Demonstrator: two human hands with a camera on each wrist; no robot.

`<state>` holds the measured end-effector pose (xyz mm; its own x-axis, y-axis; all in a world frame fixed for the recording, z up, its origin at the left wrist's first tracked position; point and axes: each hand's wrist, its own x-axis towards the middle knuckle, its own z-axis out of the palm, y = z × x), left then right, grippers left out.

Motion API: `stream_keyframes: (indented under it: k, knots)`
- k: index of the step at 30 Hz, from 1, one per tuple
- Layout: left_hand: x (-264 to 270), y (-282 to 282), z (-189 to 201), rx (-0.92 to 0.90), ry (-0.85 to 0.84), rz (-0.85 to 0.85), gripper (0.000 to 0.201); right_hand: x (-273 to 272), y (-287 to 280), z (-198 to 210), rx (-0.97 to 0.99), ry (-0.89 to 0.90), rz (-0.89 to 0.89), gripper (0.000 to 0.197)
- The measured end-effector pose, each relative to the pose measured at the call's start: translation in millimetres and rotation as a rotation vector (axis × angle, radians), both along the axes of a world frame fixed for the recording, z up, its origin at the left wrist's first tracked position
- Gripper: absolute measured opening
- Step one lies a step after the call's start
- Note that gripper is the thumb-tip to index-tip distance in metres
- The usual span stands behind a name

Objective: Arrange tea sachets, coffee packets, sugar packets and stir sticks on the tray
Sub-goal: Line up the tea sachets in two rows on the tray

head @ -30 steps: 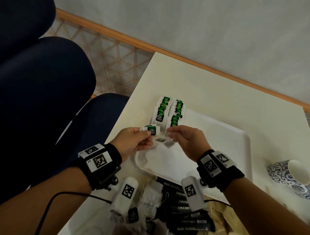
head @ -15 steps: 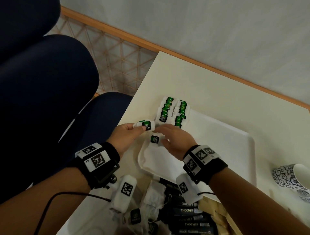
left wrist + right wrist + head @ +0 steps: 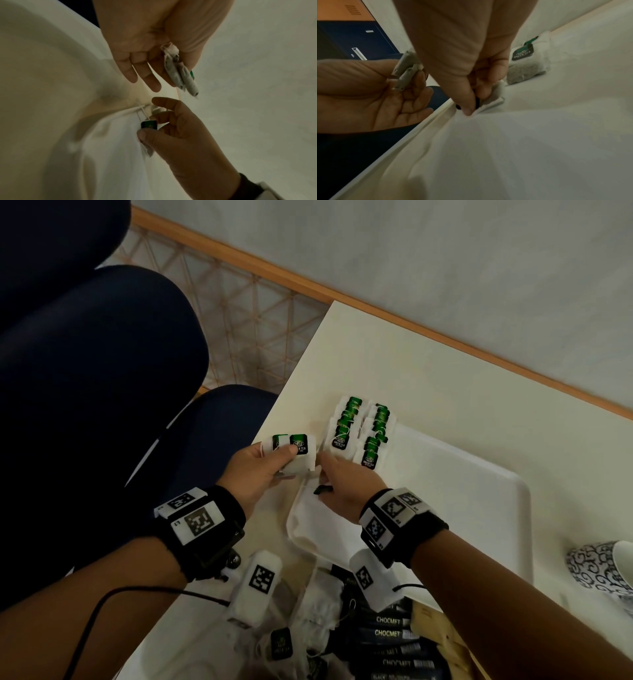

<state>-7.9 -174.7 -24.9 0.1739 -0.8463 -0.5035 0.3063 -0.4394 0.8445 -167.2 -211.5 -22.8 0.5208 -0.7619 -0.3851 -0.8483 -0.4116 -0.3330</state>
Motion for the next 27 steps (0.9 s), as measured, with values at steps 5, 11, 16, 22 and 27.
stream_keyframes:
  k: [5,11,16,22,27]
  knots:
    - [-0.9,-1.7,0.7,0.007,-0.013,-0.018,0.007,-3.3,-1.0,4.4,0.01,0.087,-0.006,0.03]
    - [-4.0,-2.2,-0.2,0.018,0.007,-0.037,0.006,-10.6,-0.4,27.8,-0.162,0.228,0.138,0.025]
    - [-9.0,-2.4,1.1,0.023,0.032,-0.041,0.005,-24.8,-6.1,42.4,-0.226,0.045,0.066,0.016]
    - [-7.3,-2.3,4.2,0.003,0.092,-0.007,0.009,-30.2,-11.9,40.6,-0.215,-0.073,0.005,0.015]
    - [-0.2,-3.3,3.5,-0.008,0.066,0.017,0.012,-23.0,-15.2,33.1,-0.13,-0.157,-0.008,0.018]
